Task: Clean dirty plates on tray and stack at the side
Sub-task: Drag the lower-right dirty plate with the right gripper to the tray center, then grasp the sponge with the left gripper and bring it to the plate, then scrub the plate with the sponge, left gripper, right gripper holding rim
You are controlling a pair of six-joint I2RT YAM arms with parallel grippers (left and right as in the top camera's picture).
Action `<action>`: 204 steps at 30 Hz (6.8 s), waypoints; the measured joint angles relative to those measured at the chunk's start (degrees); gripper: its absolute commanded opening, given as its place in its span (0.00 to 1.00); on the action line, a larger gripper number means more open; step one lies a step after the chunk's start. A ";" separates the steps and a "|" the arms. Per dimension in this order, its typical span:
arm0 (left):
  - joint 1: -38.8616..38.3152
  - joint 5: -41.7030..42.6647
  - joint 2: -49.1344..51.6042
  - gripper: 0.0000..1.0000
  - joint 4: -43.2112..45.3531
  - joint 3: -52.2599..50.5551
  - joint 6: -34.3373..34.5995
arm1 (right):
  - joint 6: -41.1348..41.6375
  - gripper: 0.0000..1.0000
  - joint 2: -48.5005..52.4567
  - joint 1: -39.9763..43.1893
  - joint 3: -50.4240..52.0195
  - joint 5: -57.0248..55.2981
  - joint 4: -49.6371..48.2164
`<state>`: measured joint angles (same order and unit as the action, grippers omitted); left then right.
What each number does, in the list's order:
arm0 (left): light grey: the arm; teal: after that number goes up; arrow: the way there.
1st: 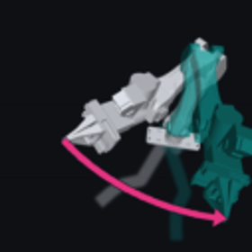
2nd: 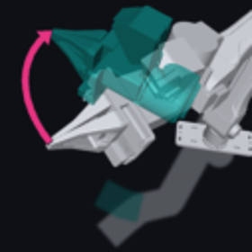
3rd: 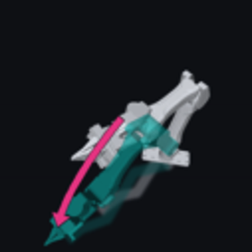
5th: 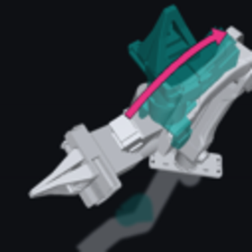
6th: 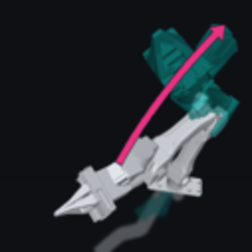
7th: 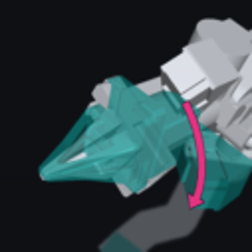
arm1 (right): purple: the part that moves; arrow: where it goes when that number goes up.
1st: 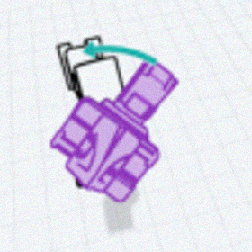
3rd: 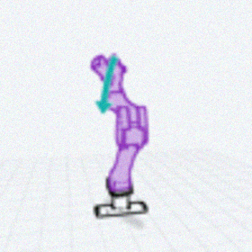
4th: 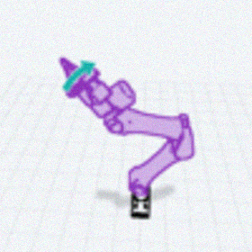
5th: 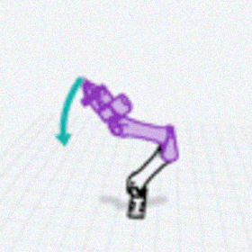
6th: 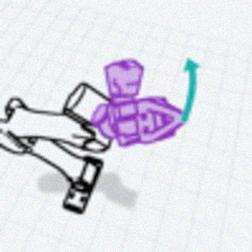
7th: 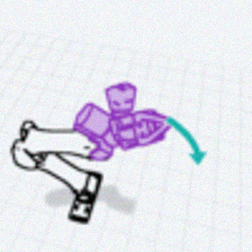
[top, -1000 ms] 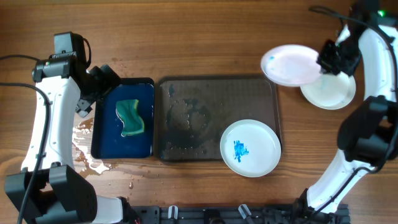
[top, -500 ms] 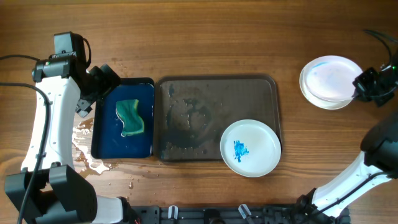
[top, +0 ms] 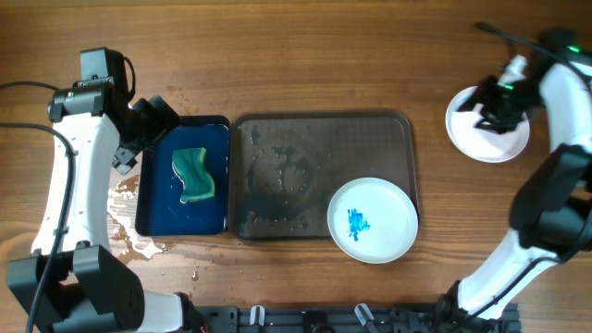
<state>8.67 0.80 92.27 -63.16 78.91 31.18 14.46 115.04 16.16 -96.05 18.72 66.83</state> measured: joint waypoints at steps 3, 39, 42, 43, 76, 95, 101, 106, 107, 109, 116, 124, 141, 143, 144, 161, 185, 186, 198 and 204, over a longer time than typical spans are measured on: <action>0.00 0.00 0.00 1.00 -0.02 0.00 -0.02 | 2.75 0.62 -5.40 -9.64 0.00 -9.22 4.74; 0.00 0.00 0.11 1.00 1.66 -0.96 -0.48 | 51.89 0.86 -52.06 -56.63 41.03 -23.61 12.55; 0.00 0.00 0.11 1.00 1.77 -0.96 -0.48 | 45.46 1.00 -53.77 -56.63 50.66 -16.65 -4.63; 0.00 0.00 0.11 1.00 1.68 -0.96 -0.48 | 45.51 1.00 -53.66 -56.63 51.49 -15.67 -4.57; 0.00 0.00 0.11 1.00 -0.24 -0.96 -0.48 | 56.13 0.38 -34.69 -43.36 60.24 -26.34 -21.03; 0.00 0.00 0.11 1.00 -0.72 -0.96 -0.48 | 44.52 0.57 -31.32 -40.57 53.53 -25.20 -22.21; 0.00 0.00 0.11 1.00 -0.90 -0.96 -0.48 | 43.98 0.04 -28.98 -40.52 54.10 -25.18 -28.83; 0.00 0.00 0.11 0.66 -1.51 -0.96 -0.74 | 43.93 0.04 -28.94 -40.44 54.10 -25.64 -29.99; 0.00 0.00 0.11 0.61 -1.90 -0.96 -1.51 | 43.04 0.04 -28.94 -40.44 54.10 -25.86 -30.60; 0.00 0.00 0.11 0.71 -2.23 -1.07 -3.45 | 38.66 0.04 -28.89 -40.41 54.10 -25.86 -33.29; -3.32 1.03 0.17 0.84 2.03 -13.64 -6.80 | 30.62 0.05 -28.89 -40.37 54.10 -23.30 -36.15; -5.95 1.27 0.55 0.49 16.13 -22.53 -8.13 | 28.72 0.04 -28.87 -40.37 54.10 -20.85 -36.22; -6.21 1.22 6.08 0.04 20.76 -22.29 -8.22 | 28.72 0.04 -28.87 -40.37 54.10 -19.56 -36.20; -7.52 0.42 2.75 0.04 20.81 -22.29 -8.24 | 28.72 0.04 -28.87 -40.37 54.10 -19.54 -36.20; -8.63 -1.03 0.50 0.04 20.65 -22.29 -8.24 | 28.72 0.04 -28.87 -40.37 54.12 -19.52 -36.20; -28.28 -50.40 -8.39 0.04 12.63 -22.08 10.80 | 27.23 0.04 -28.87 -40.37 54.10 -18.71 -35.12; -38.45 34.29 6.45 0.04 39.65 -22.05 3.52 | 26.38 0.04 -28.87 -40.37 54.10 -14.84 -37.05; -39.50 34.49 8.48 0.04 40.59 -22.08 3.65 | 26.38 0.04 -28.85 -40.37 54.12 -14.73 -37.05; -38.25 19.82 14.49 0.04 26.80 -17.97 8.72 | 26.40 0.04 -28.55 -40.50 54.31 -12.28 -36.35; -39.01 10.27 13.49 0.04 24.68 -17.25 11.93 | 26.38 0.04 -28.57 -40.98 54.29 -9.64 -37.11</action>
<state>-30.35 11.07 105.75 -38.48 61.67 43.11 40.84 86.48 -24.82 -41.76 9.08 29.71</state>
